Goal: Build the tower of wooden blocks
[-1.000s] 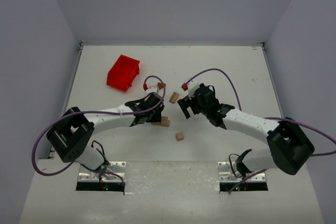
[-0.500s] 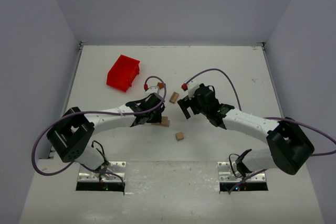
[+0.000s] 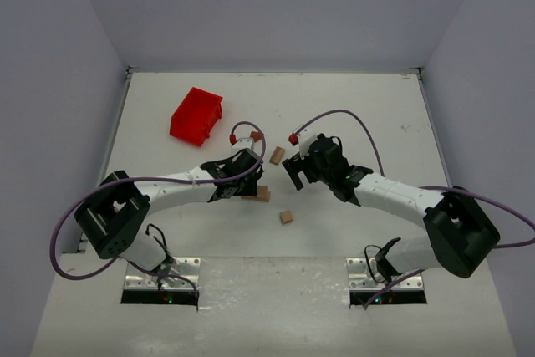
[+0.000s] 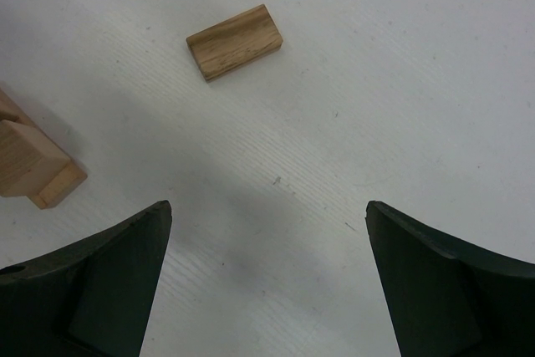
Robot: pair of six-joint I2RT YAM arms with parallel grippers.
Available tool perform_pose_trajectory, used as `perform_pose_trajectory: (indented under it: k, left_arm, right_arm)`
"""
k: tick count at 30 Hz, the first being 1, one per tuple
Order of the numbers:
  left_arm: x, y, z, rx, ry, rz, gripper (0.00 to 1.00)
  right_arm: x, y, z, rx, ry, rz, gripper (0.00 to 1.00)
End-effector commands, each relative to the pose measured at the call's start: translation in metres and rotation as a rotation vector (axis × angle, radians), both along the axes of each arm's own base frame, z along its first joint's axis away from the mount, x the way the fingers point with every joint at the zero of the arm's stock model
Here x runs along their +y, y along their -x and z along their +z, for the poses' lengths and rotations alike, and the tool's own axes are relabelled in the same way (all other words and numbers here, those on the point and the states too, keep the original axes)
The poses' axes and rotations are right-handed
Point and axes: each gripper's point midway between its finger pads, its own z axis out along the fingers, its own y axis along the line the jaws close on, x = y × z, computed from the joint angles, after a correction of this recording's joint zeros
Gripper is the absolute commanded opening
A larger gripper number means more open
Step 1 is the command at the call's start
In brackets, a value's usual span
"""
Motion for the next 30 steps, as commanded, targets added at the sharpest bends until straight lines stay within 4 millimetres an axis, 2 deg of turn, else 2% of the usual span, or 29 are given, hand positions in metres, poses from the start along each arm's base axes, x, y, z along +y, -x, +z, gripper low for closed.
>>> perform_pose_trajectory:
  k: [1,9,30]
  left_arm:
    - [-0.003,-0.002,0.004,-0.009,-0.020,-0.013,0.32]
    - [-0.002,-0.002,-0.002,0.005,-0.046,-0.019,0.31]
    - [0.007,0.001,0.002,-0.007,-0.063,-0.006,0.32]
  right_arm:
    - [0.008,-0.011,0.015,-0.040,-0.028,0.003,0.99]
    - [0.007,-0.010,0.014,-0.038,-0.027,0.006,0.99]
    - [0.008,-0.010,0.014,-0.033,-0.024,0.006,0.99]
